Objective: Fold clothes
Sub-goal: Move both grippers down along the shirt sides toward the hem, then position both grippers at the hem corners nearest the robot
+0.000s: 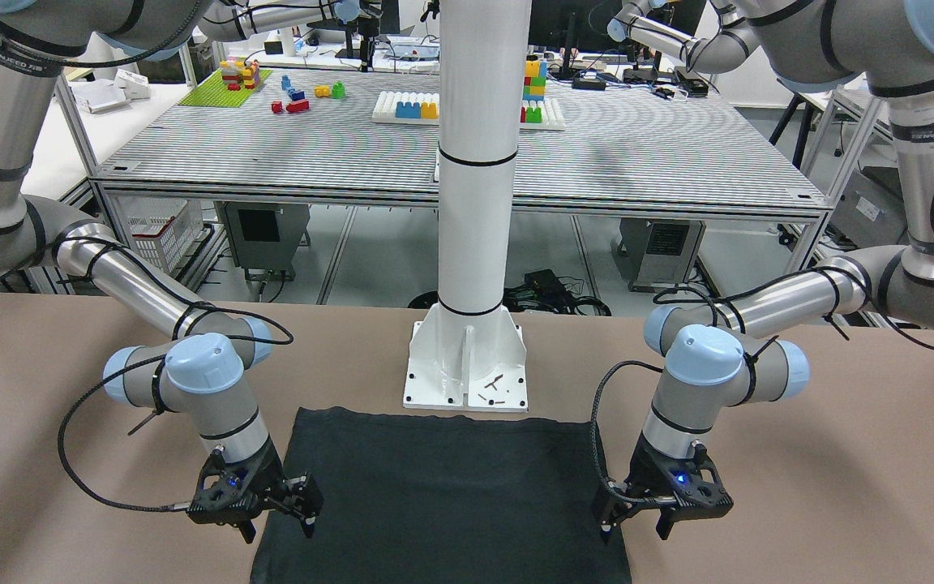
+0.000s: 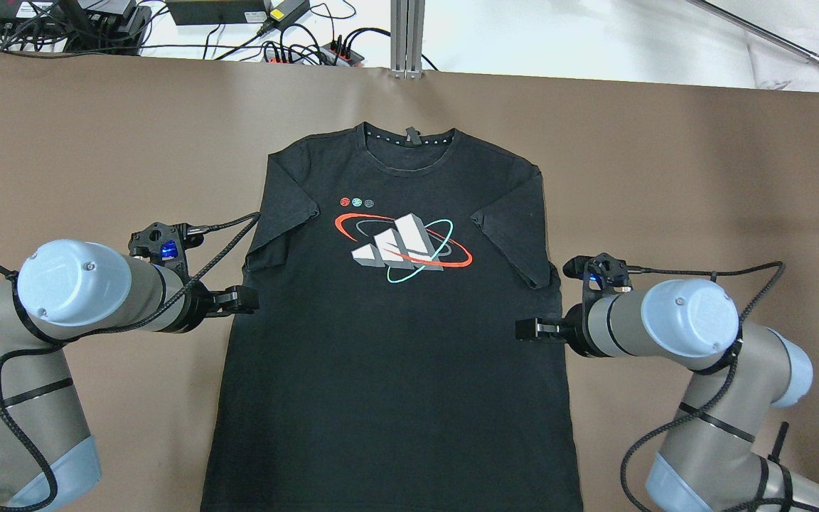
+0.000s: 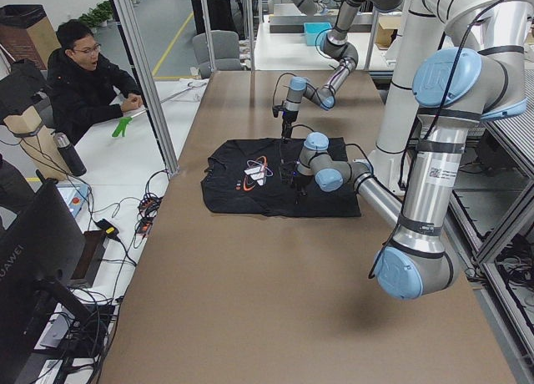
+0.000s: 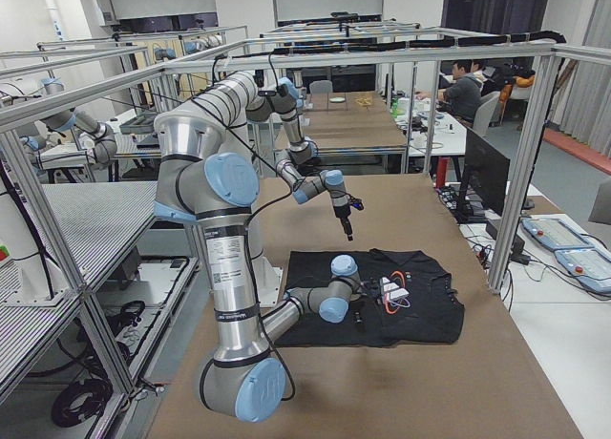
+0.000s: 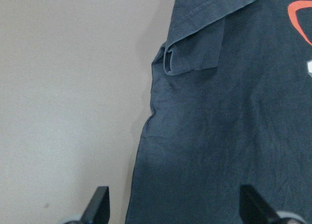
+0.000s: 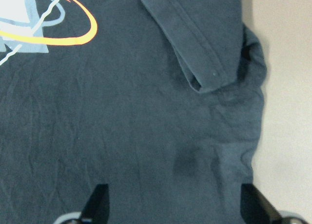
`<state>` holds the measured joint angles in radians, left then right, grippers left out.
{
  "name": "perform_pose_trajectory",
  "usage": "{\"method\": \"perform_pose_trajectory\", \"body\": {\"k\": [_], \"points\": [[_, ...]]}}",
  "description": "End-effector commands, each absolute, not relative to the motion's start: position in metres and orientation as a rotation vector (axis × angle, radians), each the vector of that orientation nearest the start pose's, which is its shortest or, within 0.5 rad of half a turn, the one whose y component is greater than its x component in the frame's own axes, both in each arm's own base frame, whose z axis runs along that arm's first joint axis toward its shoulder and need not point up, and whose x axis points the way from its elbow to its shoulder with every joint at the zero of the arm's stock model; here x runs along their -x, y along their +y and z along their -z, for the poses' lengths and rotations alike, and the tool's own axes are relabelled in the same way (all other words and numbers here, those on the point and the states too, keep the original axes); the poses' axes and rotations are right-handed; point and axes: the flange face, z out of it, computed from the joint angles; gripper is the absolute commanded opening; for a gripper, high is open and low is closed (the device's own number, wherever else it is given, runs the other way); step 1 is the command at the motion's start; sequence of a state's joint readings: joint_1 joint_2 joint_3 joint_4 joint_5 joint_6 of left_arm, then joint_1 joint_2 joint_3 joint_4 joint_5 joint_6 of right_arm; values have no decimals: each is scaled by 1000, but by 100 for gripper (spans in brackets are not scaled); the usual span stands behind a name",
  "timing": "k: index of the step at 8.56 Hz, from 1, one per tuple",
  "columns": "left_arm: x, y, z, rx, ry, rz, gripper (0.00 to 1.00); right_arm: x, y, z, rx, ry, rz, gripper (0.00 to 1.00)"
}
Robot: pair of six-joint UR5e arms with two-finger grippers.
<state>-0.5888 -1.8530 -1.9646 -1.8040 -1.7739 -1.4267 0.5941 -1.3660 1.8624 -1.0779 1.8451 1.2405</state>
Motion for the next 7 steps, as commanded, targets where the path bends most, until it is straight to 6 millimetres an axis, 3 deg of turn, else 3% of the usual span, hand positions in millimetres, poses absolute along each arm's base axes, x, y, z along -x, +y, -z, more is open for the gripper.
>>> {"method": "perform_pose_trajectory", "body": {"k": [1, 3, 4, 6, 7], "points": [[-417, -393, -308, -98, 923, 438, 94, 374, -336, -376, -54, -1001, -283, 95], [-429, -381, -309, -74, 923, 461, 94, 356, -293, -389, 45, -973, -387, 93], [-434, -377, -308, -69, 924, 456, 94, 362, -264, -381, 81, -978, -414, 87], [-435, -374, -305, -65, 931, 455, 94, 400, -198, -374, 83, -919, -432, 79], [-434, -374, -305, -73, 929, 460, 94, 393, -185, -358, 80, -860, -419, 79]]}}
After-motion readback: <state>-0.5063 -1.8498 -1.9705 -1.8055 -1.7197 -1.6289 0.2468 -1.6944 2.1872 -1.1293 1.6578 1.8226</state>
